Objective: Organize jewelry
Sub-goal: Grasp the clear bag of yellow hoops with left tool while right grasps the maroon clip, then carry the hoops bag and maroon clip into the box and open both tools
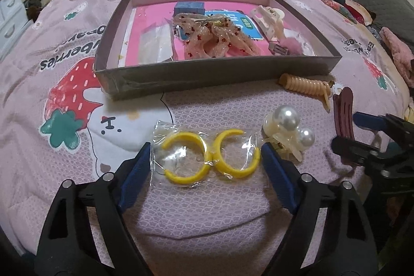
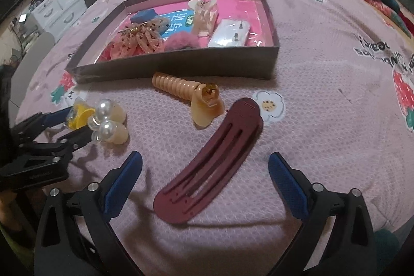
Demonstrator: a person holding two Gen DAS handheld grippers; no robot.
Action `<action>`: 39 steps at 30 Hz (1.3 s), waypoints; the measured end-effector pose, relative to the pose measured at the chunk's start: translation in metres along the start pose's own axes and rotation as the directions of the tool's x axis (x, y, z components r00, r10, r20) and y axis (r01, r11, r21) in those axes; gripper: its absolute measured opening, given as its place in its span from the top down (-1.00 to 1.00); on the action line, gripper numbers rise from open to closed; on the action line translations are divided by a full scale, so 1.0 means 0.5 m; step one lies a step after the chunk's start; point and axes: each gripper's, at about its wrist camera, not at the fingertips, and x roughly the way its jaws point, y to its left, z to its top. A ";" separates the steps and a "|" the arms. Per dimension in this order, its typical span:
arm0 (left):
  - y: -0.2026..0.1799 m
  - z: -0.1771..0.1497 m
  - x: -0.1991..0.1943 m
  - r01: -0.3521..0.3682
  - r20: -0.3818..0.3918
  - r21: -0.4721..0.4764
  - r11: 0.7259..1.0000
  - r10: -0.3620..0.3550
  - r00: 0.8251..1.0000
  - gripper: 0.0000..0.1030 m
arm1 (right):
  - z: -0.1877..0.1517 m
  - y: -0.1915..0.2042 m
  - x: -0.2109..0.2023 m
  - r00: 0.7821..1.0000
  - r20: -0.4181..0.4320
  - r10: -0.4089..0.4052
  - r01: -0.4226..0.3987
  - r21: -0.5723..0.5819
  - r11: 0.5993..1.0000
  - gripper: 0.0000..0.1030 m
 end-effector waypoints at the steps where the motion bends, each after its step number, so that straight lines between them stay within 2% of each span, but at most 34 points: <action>1: 0.001 0.000 -0.001 0.003 0.002 -0.002 1.000 -0.003 1.000 -0.46 | -0.002 0.003 0.003 1.000 0.005 -0.017 0.017 -0.008 1.000 -0.51; 3: 0.005 -0.001 -0.003 0.011 0.005 -0.006 1.000 -0.011 1.000 -0.46 | -0.007 0.008 0.006 0.999 0.026 -0.041 0.041 -0.027 0.999 -0.25; 4: 0.007 -0.001 -0.005 0.013 0.007 -0.008 1.000 -0.013 1.000 -0.45 | -0.010 0.009 0.005 0.998 0.034 -0.049 0.051 -0.036 0.998 -0.18; 6: 0.013 -0.003 -0.009 0.018 0.010 -0.021 1.000 -0.018 1.000 -0.45 | -0.014 0.006 -0.001 0.997 0.049 -0.054 0.056 -0.044 0.997 0.18; 12: 0.026 -0.008 -0.025 0.019 0.018 -0.042 0.999 -0.018 1.000 -0.45 | -0.020 -0.020 -0.019 0.998 0.058 -0.019 0.020 -0.017 1.000 0.41; 21: 0.043 -0.015 -0.070 0.028 0.048 -0.074 0.997 -0.024 0.999 -0.45 | -0.029 -0.047 -0.078 0.994 0.110 0.003 -0.005 0.021 1.000 0.44; 39: 0.058 0.013 -0.153 0.034 0.129 -0.095 0.995 -0.022 0.991 -0.45 | -0.008 -0.099 -0.188 0.974 0.226 -0.023 0.014 0.041 0.999 0.44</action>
